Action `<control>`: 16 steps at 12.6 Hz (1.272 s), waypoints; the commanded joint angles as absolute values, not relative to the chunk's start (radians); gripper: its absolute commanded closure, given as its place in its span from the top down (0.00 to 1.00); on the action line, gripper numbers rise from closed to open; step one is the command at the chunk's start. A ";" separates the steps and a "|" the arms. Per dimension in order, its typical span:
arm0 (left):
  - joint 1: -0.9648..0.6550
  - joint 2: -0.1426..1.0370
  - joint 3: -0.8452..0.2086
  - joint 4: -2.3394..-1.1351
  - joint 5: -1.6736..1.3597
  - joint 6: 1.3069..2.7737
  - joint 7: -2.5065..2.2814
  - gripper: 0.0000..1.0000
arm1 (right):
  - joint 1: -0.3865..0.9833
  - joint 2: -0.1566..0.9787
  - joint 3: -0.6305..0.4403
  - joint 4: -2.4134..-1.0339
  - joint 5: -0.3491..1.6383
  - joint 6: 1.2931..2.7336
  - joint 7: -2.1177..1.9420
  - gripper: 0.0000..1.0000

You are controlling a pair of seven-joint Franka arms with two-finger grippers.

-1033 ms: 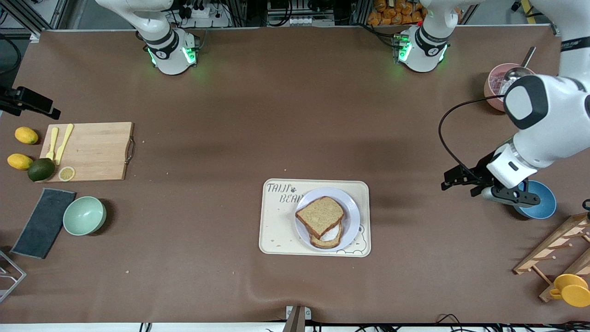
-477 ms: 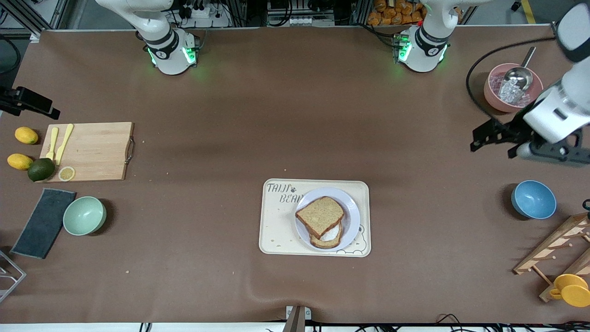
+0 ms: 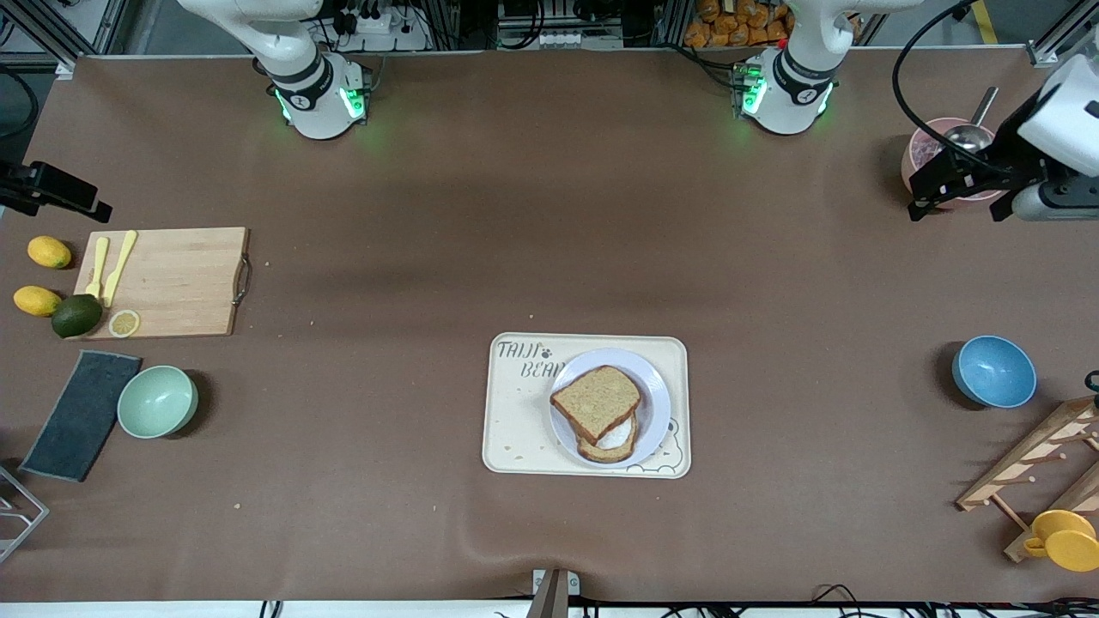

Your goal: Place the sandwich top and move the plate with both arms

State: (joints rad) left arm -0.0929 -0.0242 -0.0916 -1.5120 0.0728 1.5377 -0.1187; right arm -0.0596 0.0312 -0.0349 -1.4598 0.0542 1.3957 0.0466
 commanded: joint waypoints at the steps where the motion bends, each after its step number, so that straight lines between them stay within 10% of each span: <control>1: -0.101 -0.028 -0.120 -1.502 0.115 1.516 -0.017 1.00 | -0.075 0.029 -0.023 -1.457 0.046 1.390 0.048 1.00; 16: -0.090 -0.009 -0.075 -1.505 -0.029 1.517 -0.054 1.00 | -0.074 0.018 -0.023 -1.463 0.043 1.405 0.057 1.00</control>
State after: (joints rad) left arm -0.0882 -0.0080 -0.0732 -1.5121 -0.0289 1.5313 -0.0380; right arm -0.0596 0.0322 -0.0350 -1.4611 0.0542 1.4008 0.0466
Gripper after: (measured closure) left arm 0.000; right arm 0.000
